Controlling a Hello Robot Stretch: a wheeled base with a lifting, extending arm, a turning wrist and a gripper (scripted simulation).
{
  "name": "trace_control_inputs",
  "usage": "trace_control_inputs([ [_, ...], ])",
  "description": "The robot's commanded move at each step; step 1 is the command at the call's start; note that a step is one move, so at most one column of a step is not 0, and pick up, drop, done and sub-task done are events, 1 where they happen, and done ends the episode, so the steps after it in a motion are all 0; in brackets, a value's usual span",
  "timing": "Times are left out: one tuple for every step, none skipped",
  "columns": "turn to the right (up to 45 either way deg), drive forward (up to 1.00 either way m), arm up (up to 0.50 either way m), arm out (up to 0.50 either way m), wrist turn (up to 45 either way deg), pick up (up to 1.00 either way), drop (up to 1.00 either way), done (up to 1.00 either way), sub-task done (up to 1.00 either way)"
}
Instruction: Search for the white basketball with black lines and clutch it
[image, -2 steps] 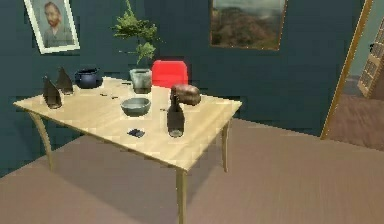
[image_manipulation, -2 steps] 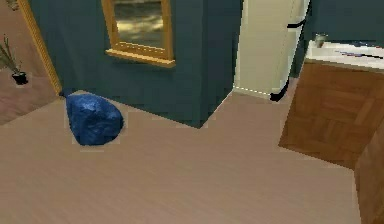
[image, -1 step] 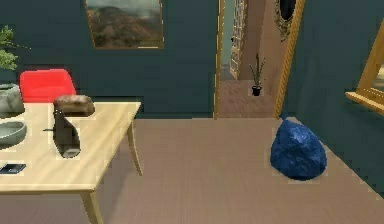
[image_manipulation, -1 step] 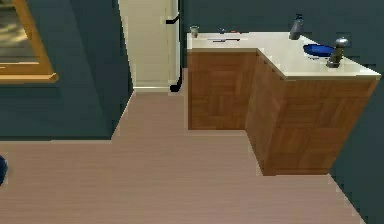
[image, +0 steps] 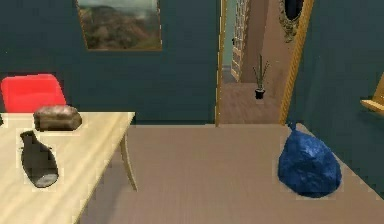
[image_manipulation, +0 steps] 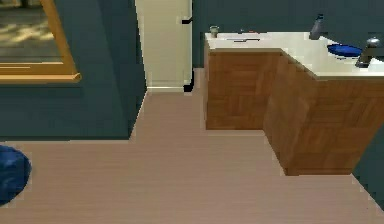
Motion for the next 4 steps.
trace_control_inputs([
  [24.0, 0.0, 0.0, 0.0, 0.0, 0.0, 0.0, 0.0, 0.0],
  [0.0, 0.3, 0.0, 0.0, 0.0, 0.0, 0.0, 0.0, 0.0],
  [-24.0, 0.0, 0.0, 0.0, 0.0, 0.0, 0.0, 0.0, 0.0],
  [0.0, 1.0, 0.0, 0.0, 0.0, 0.0, 0.0, 0.0, 0.0],
])
